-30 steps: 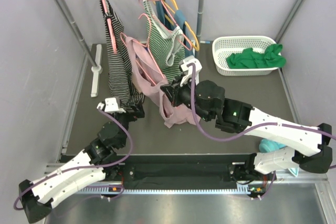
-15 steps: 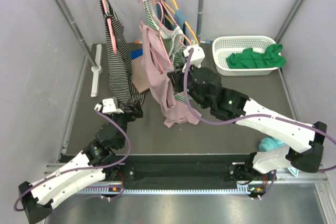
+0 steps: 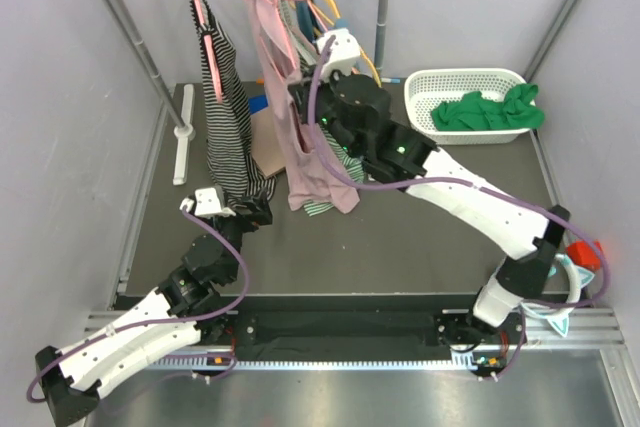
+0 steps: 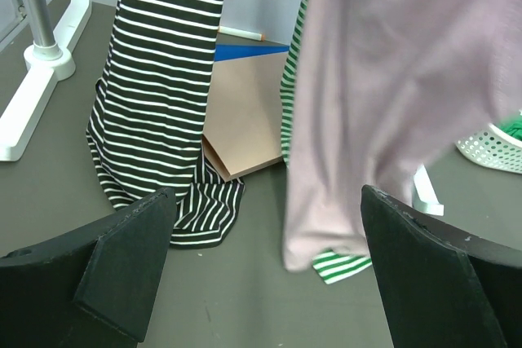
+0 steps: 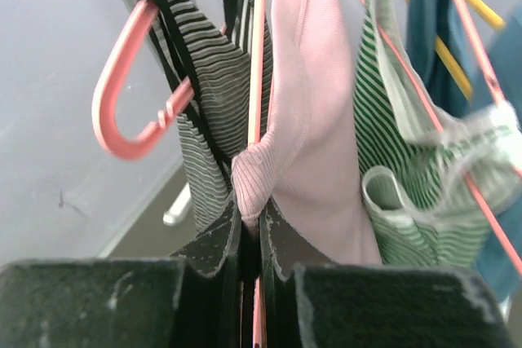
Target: Place the tank top on the hanger
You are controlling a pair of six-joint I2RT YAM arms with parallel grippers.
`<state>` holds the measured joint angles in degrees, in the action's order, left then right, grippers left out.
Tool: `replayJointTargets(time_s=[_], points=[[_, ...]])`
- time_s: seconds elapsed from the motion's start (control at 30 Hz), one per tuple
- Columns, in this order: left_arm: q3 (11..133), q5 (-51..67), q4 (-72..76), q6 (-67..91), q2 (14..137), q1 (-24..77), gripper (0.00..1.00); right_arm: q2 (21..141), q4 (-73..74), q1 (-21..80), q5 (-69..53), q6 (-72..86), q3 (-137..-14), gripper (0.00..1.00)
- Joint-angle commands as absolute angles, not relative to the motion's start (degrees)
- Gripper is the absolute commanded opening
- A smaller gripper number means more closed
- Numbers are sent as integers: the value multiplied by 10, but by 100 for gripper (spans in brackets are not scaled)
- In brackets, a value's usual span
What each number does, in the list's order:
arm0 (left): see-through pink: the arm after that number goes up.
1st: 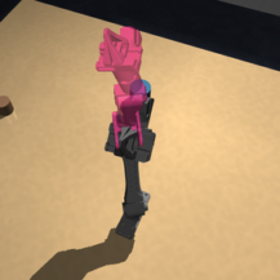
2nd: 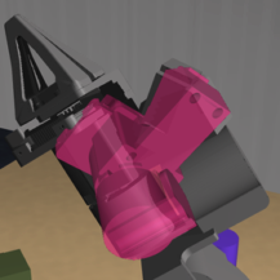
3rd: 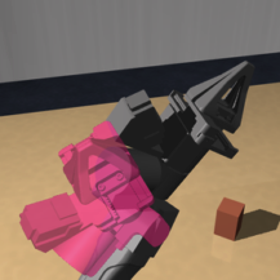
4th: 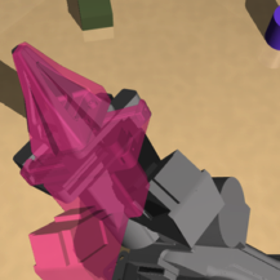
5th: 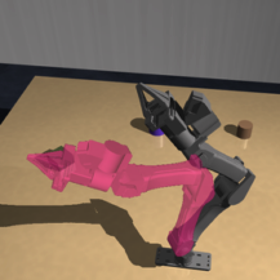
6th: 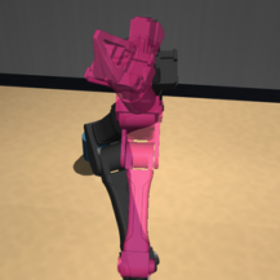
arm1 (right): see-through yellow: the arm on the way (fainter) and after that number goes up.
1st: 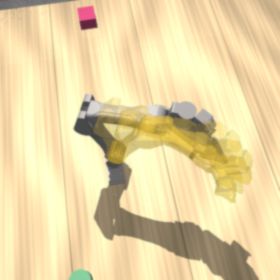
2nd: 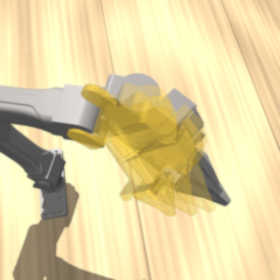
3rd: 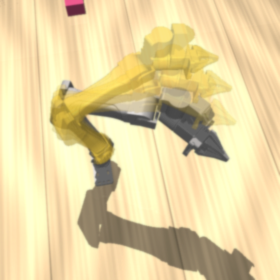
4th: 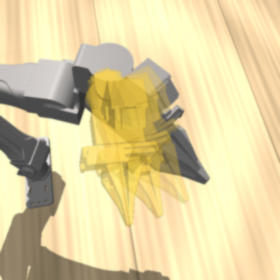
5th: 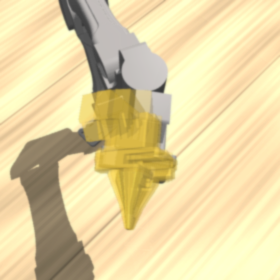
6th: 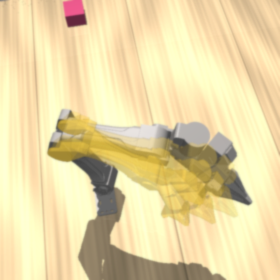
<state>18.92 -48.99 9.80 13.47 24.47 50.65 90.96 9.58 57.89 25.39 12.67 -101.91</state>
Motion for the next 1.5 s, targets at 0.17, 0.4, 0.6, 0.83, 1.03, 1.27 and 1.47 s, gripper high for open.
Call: replayJointTargets(time_s=[0.17,0.4,0.6,0.83,1.03,1.27,1.47], points=[[185,-498,102,134,229,506,99,1075,57,550,232,95,-1243,0],[184,-503,103,134,222,506,99,1111,33,524,214,119,-1264,0],[184,-505,101,134,221,506,99,1134,53,499,184,130,-1288,0],[183,-507,100,136,220,506,99,1152,78,483,157,142,-1307,0],[181,-515,103,139,221,506,99,1168,98,484,138,155,-1303,0],[183,-538,95,148,220,506,99,1125,49,488,125,151,-1221,21],[183,-539,94,149,219,506,99,1093,43,496,116,126,-1198,60]])
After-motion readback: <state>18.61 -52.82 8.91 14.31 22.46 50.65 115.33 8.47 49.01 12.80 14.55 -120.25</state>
